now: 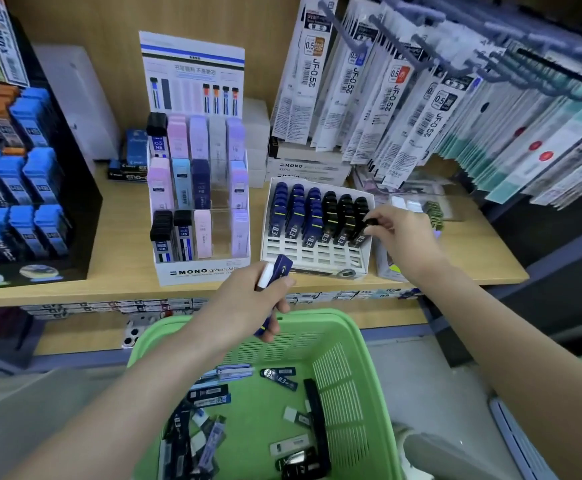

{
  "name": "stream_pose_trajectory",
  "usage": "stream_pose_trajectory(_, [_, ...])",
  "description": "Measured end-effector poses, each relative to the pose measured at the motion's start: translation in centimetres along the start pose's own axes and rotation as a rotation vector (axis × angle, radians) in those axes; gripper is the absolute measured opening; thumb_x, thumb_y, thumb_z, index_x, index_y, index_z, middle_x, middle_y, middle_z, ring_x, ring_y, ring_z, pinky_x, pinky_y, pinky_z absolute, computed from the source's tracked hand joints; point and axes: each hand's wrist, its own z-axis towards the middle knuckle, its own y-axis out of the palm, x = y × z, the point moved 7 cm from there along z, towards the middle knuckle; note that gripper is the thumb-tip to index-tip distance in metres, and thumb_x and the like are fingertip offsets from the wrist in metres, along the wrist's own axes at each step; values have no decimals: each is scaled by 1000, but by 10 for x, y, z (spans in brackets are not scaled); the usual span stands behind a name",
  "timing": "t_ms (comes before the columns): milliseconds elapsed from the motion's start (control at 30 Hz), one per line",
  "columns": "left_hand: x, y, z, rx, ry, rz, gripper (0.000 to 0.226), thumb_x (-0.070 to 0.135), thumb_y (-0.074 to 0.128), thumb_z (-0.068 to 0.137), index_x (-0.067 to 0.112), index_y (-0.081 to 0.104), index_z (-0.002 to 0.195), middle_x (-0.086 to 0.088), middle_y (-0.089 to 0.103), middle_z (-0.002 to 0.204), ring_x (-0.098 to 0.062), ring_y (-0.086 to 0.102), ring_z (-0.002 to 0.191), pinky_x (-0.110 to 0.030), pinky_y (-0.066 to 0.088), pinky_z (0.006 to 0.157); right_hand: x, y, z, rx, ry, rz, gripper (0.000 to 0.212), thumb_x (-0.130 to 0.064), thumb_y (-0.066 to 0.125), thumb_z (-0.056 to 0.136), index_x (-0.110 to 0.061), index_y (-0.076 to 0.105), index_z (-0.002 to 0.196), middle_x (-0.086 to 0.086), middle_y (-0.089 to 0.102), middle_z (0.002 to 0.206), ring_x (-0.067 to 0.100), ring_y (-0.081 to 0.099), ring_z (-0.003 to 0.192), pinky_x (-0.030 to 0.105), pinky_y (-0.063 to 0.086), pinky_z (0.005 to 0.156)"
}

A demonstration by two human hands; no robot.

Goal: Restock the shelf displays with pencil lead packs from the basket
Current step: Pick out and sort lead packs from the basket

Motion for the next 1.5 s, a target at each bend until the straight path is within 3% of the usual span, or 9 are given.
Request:
stream_pose_trajectory(133, [0,4,3,-2,-3,7,14,25,51,97,14,56,90,-1,58,70,-12,50,46,-20,46,45,-2,4,0,76,-80,-48,25,-9,47,97,-5,62,116,12,58,115,27,57,99,26,41,83])
stream_pose_trajectory(300, [1,9,4,-13,-8,-21,13,25,50,97,15,58,102,-1,58,71,-13,51,47,-20,46,45,5,3,-1,108,-19,8,18,-12,52,95,-7,60,110,9,64,106,26,59,98,40,49,83])
stream_pose_trajectory(567, [0,9,10,-6,-18,-29,10,24,53,95,14,53,98,-1,61,68,-11,52,44,-20,45,43,-4,4,-7,177,-90,-89,23,-18,52,95,-9,57,116,5,51,115,22,58,92,39,49,75])
stream_pose_trajectory(700, [-2,7,13,6,-23,-31,17,23,56,93,10,51,102,1,63,65,-11,52,44,-20,42,42,-31,6,-32,160,-79,245,12,-22,46,98,-18,56,103,-8,55,92,8,53,83,23,42,70])
stream_pose_trajectory(900, [0,11,10,-52,-22,11,13,24,60,91,15,57,100,1,69,70,-13,55,48,-21,43,43,-74,41,-66,-332,-49,624,9,-17,56,93,-21,63,96,-11,62,80,4,58,68,14,45,64])
stream_pose_trajectory(1000, [2,8,8,-35,-8,50,13,21,61,90,13,57,99,-4,67,75,-7,54,45,-17,41,41,-72,40,-65,-319,30,807,14,-6,58,90,-17,62,83,-2,60,68,0,58,57,13,49,60])
stream_pose_trajectory(1133, [5,-5,10,84,42,99,11,24,60,91,15,58,96,1,49,59,-4,42,42,-16,36,46,-50,35,-64,-214,230,1046,9,-11,52,94,-11,59,88,4,58,78,3,63,62,15,53,66])
stream_pose_trajectory(1300, [15,-14,8,200,126,13,12,27,59,91,22,58,80,3,36,58,-9,32,48,-20,31,50,-44,52,-79,-338,258,883,11,-14,51,95,-15,57,86,1,64,77,11,64,72,24,54,76])
stream_pose_trajectory(1500, [19,-14,12,182,221,189,12,27,64,87,23,60,77,14,45,49,-1,41,47,-14,31,48,-70,53,-83,-291,-13,501,22,-21,63,88,-30,49,103,-17,59,92,-1,57,87,10,45,77])
